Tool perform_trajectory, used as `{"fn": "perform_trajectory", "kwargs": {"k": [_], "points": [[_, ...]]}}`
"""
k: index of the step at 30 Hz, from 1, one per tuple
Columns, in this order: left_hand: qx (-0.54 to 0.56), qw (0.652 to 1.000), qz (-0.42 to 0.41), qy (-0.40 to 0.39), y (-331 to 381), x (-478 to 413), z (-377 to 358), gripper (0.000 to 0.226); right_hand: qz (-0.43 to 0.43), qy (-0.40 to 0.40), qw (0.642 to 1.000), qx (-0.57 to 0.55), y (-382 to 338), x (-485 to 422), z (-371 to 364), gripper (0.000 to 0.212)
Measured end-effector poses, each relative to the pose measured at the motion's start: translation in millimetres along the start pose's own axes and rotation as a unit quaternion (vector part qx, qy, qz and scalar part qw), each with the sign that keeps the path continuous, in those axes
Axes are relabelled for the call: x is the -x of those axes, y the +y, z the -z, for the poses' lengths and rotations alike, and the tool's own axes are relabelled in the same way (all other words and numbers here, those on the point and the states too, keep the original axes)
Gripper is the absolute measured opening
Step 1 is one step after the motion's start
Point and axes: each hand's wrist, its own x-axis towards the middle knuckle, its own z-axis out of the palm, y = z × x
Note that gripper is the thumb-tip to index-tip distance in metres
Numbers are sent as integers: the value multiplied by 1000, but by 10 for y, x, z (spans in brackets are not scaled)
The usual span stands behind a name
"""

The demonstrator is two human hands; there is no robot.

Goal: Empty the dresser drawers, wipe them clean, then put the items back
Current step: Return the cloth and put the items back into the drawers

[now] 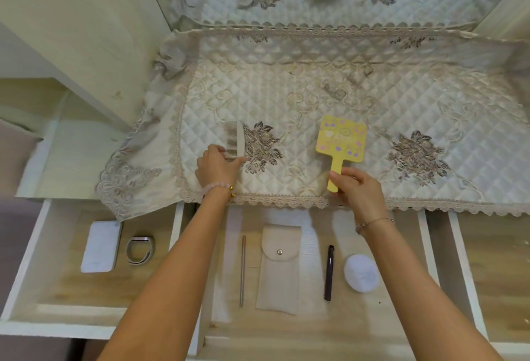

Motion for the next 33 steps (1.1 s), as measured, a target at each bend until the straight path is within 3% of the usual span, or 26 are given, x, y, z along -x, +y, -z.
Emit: {"fn": "perform_trajectory", "kwargs": {"k": [9,17,26,33], "points": [[154,986,41,-42,-5,193,38,52,7,18,999,-40,85,167,58,12],[347,920,87,-161,58,647,132,50,13,48,998,-40,163,434,231,14],[406,857,87,-306,158,1379,-28,28,15,92,992,-81,353,960,753,18],[386,848,75,-354,337,1996,-309,20,7,107,988,-111,476,1159,1386,14]]}}
